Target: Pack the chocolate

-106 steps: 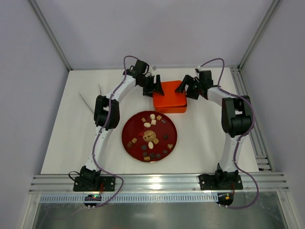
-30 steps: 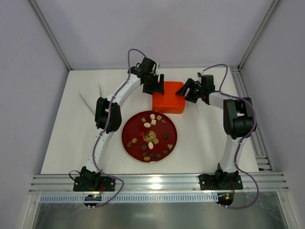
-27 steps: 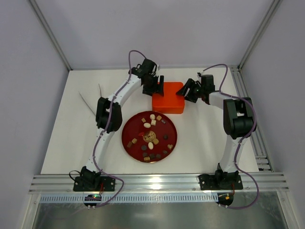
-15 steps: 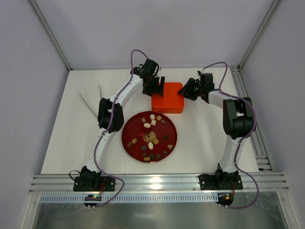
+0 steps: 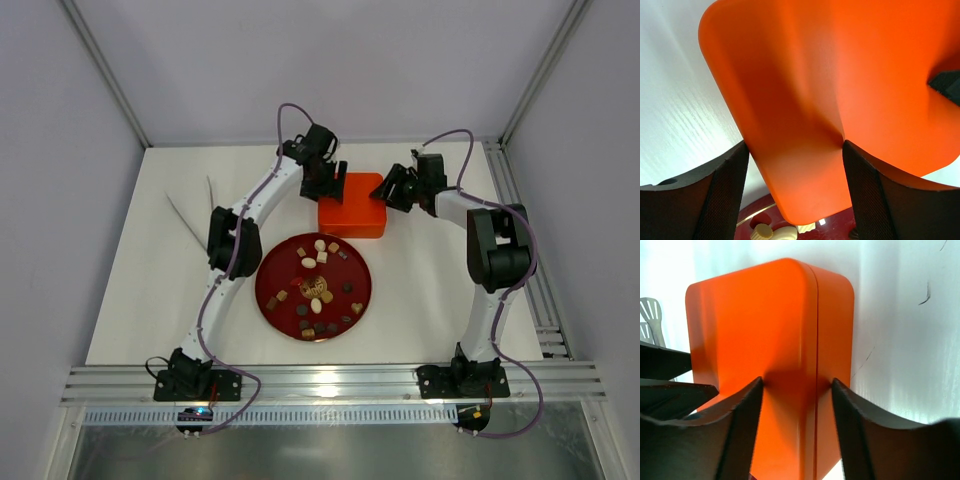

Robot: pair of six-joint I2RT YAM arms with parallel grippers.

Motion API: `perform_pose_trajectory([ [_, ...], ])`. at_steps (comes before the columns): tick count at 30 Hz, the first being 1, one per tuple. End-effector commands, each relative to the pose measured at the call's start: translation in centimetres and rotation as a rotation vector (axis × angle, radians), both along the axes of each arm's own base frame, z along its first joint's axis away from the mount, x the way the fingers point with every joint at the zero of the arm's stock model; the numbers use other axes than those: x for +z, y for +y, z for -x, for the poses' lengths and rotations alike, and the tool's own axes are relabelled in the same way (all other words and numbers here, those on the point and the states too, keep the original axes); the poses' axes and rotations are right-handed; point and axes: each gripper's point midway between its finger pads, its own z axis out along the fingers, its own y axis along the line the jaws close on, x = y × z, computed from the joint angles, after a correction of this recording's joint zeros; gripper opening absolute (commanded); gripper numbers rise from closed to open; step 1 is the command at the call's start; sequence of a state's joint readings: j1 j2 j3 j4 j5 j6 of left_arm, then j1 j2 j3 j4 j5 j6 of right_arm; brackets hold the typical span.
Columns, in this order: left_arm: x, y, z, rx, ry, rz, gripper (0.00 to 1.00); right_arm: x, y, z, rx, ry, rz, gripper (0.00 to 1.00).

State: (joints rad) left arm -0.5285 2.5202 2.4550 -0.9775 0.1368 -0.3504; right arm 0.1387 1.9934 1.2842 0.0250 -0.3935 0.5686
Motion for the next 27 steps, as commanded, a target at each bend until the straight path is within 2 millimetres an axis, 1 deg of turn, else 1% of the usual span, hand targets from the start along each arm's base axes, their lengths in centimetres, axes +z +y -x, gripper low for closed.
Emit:
perform_pose_trajectory([
  [1,-6.9,0.0,3.8,-0.060,0.130,-0.159,0.71,-2.5,2.4,4.4,0.101,0.100,0.033,0.61],
  [2,-7.1,0.3,3.8,-0.051,0.135,-0.168,0.70,-2.4,2.4,4.7,0.105,0.099,0.033,0.66],
  [3,-7.7,0.6,3.9,-0.039,0.149,-0.175,0.70,-1.8,2.4,4.7,0.108,0.081,0.028,0.68],
  [4,-7.8,0.6,3.9,-0.036,0.153,-0.176,0.69,-2.1,2.4,5.2,0.111,0.087,0.030,0.68],
  [6,-8.4,0.9,4.1,-0.031,0.168,-0.193,0.69,-1.7,2.3,5.6,0.113,0.085,0.028,0.68],
  [8,-9.3,1.5,4.4,-0.024,0.184,-0.222,0.68,-1.9,2.3,6.2,0.116,0.098,0.024,0.68],
  [11,-10.1,2.5,4.7,-0.015,0.206,-0.254,0.68,-1.9,2.2,7.2,0.119,0.113,0.009,0.68],
  [15,-10.7,3.1,4.8,-0.004,0.221,-0.266,0.67,-2.0,2.1,8.6,0.118,0.133,-0.016,0.67],
  [16,-10.7,3.3,4.8,-0.002,0.220,-0.271,0.67,-2.4,2.0,9.2,0.114,0.148,-0.021,0.66],
  [18,-10.9,3.2,4.9,-0.001,0.226,-0.268,0.67,-2.4,1.9,9.6,0.106,0.152,-0.024,0.65],
  [21,-11.0,3.2,5.0,-0.001,0.233,-0.262,0.67,-3.7,1.3,10.3,0.080,0.187,-0.012,0.60],
  [22,-11.0,3.1,5.0,-0.002,0.235,-0.260,0.67,-4.5,1.1,10.8,0.071,0.209,-0.010,0.58],
  [24,-11.0,3.3,5.2,-0.005,0.236,-0.268,0.67,-5.6,0.9,11.3,0.058,0.224,-0.012,0.52],
  [26,-11.4,3.5,5.4,-0.003,0.243,-0.275,0.67,-6.4,0.7,11.9,0.043,0.237,-0.007,0.48],
  [27,-11.4,3.6,5.4,0.000,0.242,-0.274,0.67,-6.4,0.7,11.9,0.038,0.228,-0.011,0.47],
])
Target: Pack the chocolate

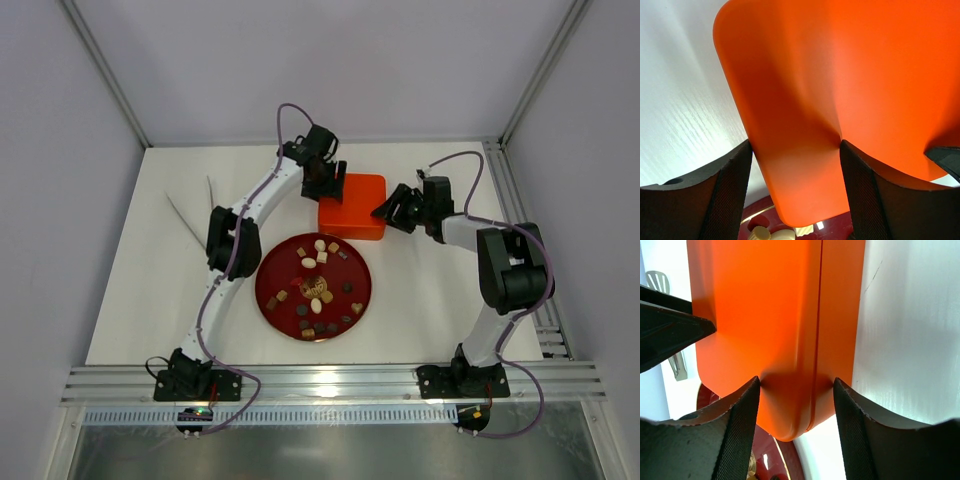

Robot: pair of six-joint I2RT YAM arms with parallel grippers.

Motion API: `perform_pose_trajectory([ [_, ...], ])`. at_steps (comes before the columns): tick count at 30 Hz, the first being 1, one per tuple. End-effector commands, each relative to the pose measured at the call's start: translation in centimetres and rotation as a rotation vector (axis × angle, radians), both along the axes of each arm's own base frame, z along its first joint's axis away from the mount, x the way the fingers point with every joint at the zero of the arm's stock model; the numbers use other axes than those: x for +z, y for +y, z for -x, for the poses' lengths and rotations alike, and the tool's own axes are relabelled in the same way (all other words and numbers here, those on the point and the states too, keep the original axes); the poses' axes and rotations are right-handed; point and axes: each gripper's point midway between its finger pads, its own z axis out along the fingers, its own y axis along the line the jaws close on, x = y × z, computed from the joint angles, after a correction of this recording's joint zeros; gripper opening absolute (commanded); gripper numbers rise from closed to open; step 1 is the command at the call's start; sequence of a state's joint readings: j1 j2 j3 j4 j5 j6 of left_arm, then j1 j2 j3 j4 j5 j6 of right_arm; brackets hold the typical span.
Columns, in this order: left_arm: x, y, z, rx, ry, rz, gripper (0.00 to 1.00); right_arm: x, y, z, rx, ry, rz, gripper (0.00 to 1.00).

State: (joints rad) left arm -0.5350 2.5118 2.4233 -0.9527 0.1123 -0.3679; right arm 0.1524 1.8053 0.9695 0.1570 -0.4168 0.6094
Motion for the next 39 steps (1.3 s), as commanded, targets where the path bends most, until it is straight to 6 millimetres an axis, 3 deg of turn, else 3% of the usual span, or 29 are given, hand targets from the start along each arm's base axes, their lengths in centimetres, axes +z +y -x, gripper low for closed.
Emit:
perform_pose_trajectory([
  [1,-11.1,3.7,5.6,-0.017,0.255,-0.262,0.67,-6.2,0.2,6.0,0.029,0.225,0.040,0.45],
  [4,-11.6,3.8,5.9,-0.015,0.270,-0.265,0.67,-6.4,-0.4,6.7,0.014,0.218,0.064,0.43],
  [7,-11.7,3.8,6.0,-0.010,0.276,-0.264,0.66,-6.8,-0.8,7.3,0.007,0.227,0.095,0.34],
  [11,-12.1,3.7,6.2,0.000,0.288,-0.250,0.66,-7.0,-1.4,8.1,-0.021,0.221,0.119,0.33],
  [14,-12.3,3.7,6.2,0.010,0.293,-0.243,0.66,-6.7,-1.3,8.5,-0.011,0.209,0.110,0.47],
  [20,-12.5,4.1,6.3,0.029,0.301,-0.226,0.66,-6.7,-1.3,9.6,-0.016,0.232,0.111,0.52],
  [23,-12.6,4.3,6.2,0.034,0.303,-0.222,0.66,-7.1,-1.3,10.2,-0.021,0.252,0.103,0.62],
  [26,-12.4,4.5,6.1,0.036,0.300,-0.217,0.66,-7.4,-1.6,10.6,-0.043,0.269,0.109,0.63],
  [32,-12.2,4.6,6.2,0.039,0.302,-0.210,0.66,-8.5,-1.9,10.5,-0.097,0.304,0.100,0.58],
  [39,-12.1,4.6,6.7,0.036,0.313,-0.199,0.66,-10.8,-2.0,10.5,-0.132,0.360,0.101,0.31],
])
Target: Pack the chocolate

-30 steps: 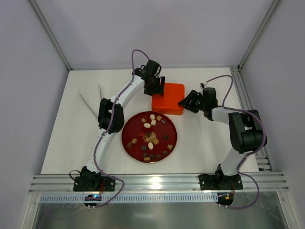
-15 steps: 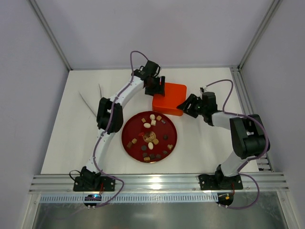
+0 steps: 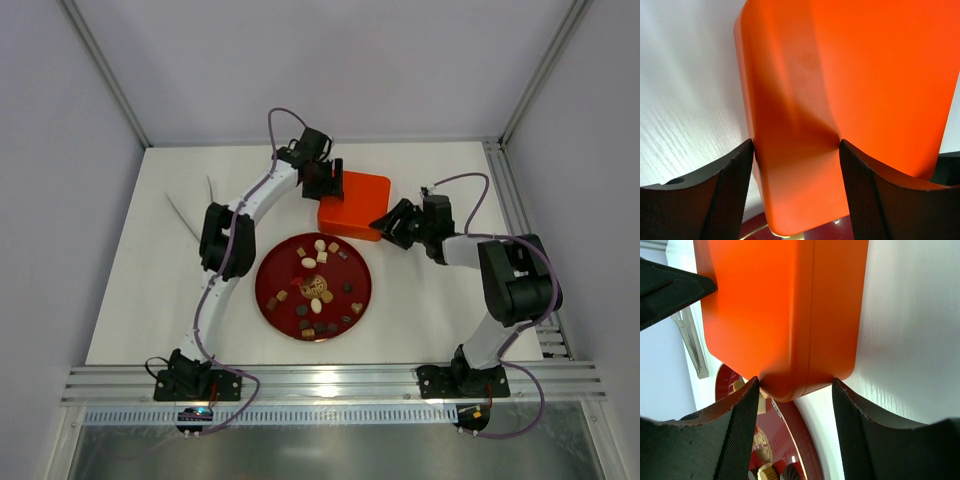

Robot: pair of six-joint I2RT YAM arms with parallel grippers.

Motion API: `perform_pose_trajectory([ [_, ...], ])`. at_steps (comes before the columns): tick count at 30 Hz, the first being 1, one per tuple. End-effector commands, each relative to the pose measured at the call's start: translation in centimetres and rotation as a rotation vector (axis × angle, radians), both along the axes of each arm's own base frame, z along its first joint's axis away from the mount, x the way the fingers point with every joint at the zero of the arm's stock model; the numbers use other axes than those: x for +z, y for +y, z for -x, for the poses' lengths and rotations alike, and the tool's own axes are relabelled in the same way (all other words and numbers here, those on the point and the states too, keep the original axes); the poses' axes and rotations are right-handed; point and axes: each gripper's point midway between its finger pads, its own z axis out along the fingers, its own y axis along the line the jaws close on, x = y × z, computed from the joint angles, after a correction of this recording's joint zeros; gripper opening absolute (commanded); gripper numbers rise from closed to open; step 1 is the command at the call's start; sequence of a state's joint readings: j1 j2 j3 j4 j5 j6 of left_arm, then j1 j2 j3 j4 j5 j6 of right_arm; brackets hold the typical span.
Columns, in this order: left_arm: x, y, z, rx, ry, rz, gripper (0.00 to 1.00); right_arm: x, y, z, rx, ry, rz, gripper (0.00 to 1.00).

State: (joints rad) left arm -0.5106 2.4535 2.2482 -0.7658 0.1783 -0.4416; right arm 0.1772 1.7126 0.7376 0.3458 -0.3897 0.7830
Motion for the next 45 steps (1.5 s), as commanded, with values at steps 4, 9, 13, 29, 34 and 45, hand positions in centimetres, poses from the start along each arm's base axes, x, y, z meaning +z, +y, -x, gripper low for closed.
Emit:
perform_pose_trajectory([
  [4,-11.2,5.2,7.6,-0.034,0.321,-0.299,0.66,-10.6,-2.8,6.9,-0.027,0.354,0.203,0.27],
  [9,-11.7,5.2,8.3,-0.035,0.348,-0.288,0.62,-10.6,-3.6,6.1,-0.028,0.354,0.233,0.23],
  [13,-12.4,6.0,8.8,-0.024,0.362,-0.298,0.61,-10.4,-3.8,5.6,-0.019,0.366,0.215,0.25],
  [29,-11.2,5.8,10.7,0.005,0.419,-0.066,0.64,-4.7,-4.2,0.8,0.035,0.283,0.266,0.52],
  [34,-11.1,5.1,11.6,0.017,0.439,0.003,0.63,-3.0,-4.0,-2.3,0.075,0.255,0.299,0.57],
  [45,-9.8,5.4,10.1,0.060,0.420,0.090,0.61,-2.2,-2.9,-5.5,0.133,0.235,0.284,0.59],
])
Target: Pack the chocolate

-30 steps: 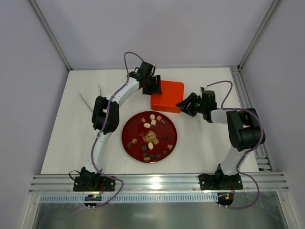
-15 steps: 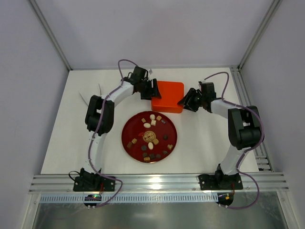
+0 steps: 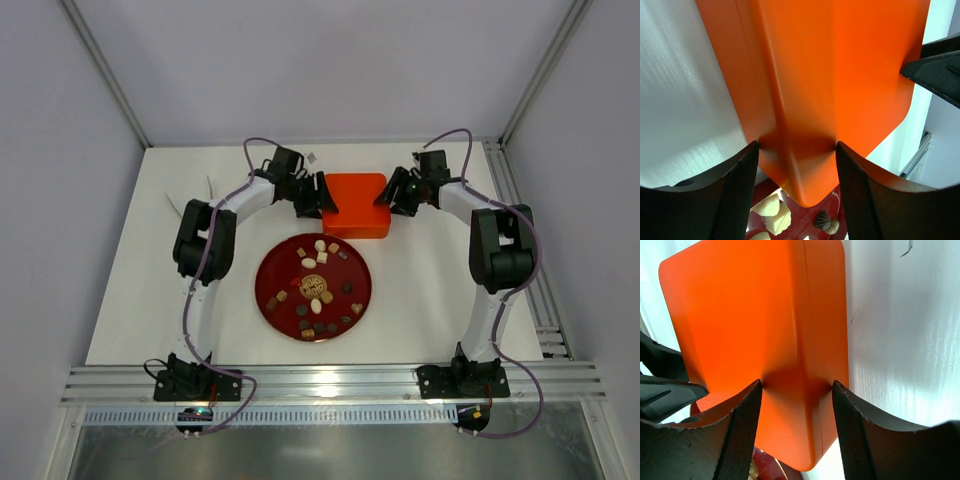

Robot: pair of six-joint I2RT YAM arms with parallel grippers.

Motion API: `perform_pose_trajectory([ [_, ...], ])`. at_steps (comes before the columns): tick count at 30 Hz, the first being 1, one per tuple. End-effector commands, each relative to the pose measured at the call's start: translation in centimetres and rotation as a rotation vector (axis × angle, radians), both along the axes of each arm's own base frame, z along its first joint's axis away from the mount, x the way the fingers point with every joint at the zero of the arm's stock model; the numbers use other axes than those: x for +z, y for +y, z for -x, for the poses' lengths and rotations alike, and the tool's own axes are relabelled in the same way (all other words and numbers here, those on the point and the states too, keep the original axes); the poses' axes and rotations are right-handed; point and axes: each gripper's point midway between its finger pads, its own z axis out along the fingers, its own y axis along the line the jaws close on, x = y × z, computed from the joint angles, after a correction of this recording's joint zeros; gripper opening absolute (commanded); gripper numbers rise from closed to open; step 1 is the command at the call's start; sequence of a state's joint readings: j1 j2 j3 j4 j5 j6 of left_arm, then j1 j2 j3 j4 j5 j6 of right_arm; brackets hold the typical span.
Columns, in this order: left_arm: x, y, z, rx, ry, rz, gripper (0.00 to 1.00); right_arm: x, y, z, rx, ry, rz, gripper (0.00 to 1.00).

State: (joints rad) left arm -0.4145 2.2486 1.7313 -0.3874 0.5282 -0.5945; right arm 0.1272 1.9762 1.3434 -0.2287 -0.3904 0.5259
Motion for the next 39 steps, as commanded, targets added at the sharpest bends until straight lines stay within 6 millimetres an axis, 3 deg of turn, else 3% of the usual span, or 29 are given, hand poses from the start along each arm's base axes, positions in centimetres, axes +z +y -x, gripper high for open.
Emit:
perform_pose_trajectory([
  [1,-8.5,4.0,5.6,-0.005,0.260,-0.233,0.61,-3.3,-1.1,2.0,0.012,0.120,0.100,0.59],
  [5,-7.2,4.0,4.1,0.016,0.234,-0.202,0.64,-2.8,-0.9,1.6,0.030,0.108,0.098,0.61],
  [12,-5.1,4.1,-0.6,0.097,0.172,-0.152,0.66,-2.8,-0.6,1.0,0.059,0.104,0.098,0.63],
  [20,-6.0,5.9,-4.4,0.242,0.176,-0.151,0.64,-2.8,-0.4,0.7,0.076,0.109,0.129,0.63],
  [22,-6.4,6.6,-5.4,0.290,0.180,-0.157,0.59,-2.8,-0.4,0.6,0.080,0.109,0.138,0.63],
  [29,-7.2,6.8,-4.7,0.293,0.198,-0.169,0.51,-2.5,-0.5,0.2,0.090,0.100,0.160,0.63],
  [32,-6.3,6.9,-4.5,0.280,0.174,-0.162,0.51,-1.3,-0.8,0.0,0.083,0.066,0.173,0.68],
  [34,-5.2,6.9,-4.6,0.273,0.149,-0.157,0.49,-0.6,-0.8,-0.2,0.081,0.041,0.181,0.70],
  [37,-3.8,6.8,-4.7,0.262,0.129,-0.139,0.48,2.0,-1.0,-0.9,0.072,-0.022,0.188,0.75],
  [39,-1.8,6.8,-4.9,0.255,0.091,-0.126,0.48,3.7,-1.2,-1.1,0.068,-0.058,0.192,0.78],
])
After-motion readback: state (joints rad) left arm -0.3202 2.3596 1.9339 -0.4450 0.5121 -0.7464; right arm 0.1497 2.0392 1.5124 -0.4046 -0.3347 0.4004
